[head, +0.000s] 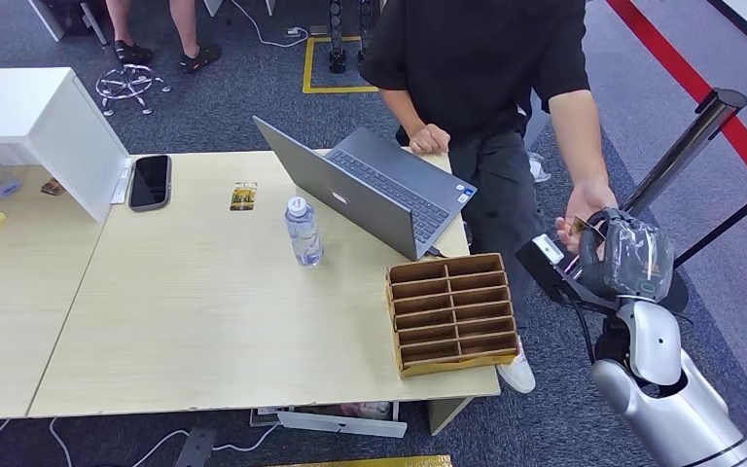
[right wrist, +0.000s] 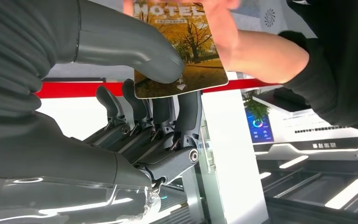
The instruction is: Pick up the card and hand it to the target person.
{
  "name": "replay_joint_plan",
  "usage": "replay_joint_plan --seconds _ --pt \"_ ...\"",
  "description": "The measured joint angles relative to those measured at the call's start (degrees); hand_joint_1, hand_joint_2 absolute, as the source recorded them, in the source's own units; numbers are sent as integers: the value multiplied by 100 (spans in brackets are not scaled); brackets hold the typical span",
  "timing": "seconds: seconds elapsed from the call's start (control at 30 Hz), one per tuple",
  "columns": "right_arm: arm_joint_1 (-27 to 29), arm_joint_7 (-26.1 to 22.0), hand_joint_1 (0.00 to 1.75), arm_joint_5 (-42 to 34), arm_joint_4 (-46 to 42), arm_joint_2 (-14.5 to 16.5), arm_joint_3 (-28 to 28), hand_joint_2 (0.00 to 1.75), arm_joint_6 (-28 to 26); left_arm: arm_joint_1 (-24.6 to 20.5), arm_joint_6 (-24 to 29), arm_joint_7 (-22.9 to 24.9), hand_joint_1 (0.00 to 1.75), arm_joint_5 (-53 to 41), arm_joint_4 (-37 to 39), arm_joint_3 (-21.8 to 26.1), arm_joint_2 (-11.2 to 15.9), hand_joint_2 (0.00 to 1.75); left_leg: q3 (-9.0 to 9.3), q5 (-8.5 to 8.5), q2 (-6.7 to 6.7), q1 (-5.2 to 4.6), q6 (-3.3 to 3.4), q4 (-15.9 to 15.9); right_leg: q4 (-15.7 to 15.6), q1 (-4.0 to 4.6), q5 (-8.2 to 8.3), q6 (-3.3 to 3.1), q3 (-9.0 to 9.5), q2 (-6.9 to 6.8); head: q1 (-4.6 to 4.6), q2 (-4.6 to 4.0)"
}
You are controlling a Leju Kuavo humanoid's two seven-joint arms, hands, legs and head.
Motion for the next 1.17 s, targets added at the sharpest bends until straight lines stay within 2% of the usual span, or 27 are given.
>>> replay_joint_plan --seconds 0.3,0.37,0.4,0.5,0.53,0.97,1.07,1.17 --pt "-21 -21 139 14 199 114 40 175 -89 1 2 54 0 -57 0 0 -4 0 -1 0 0 0 0 0 0 0 0 0 0 -1 0 0" --pt "-24 -27 134 15 227 139 56 175 -94 1 2 53 0 -57 0 0 -4 0 -1 0 0 0 0 0 0 0 0 0 0 0 0 0" --pt "-24 -31 116 15 240 152 59 175 -94 1 2 53 0 -57 0 0 -4 0 -1 0 0 0 0 0 0 0 0 0 0 -1 0 0" --pt "-24 -35 20 18 283 187 69 175 -93 1 0 51 0 -57 0 0 -4 0 -1 0 0 0 0 0 0 0 0 0 0 -1 -1 0" --pt "-23 -36 3 21 297 196 72 175 -91 1 0 50 0 -57 0 0 -4 0 -1 0 0 0 0 0 0 0 0 0 0 -1 -1 0" --pt "-17 25 0 33 469 214 227 175 281 5 -1 53 0 -77 0 0 -2 0 -1 0 0 0 0 0 0 0 0 0 0 -1 -1 0" --pt "-4 42 0 -3 503 216 249 175 170 6 0 49 0 -76 0 0 -2 0 -1 0 0 0 0 0 0 0 0 0 0 -1 -1 0" --pt "42 49 0 -92 516 234 246 175 -164 15 6 36 0 -75 0 1 -2 0 -1 0 -1 0 0 0 0 0 0 0 0 -1 0 0"
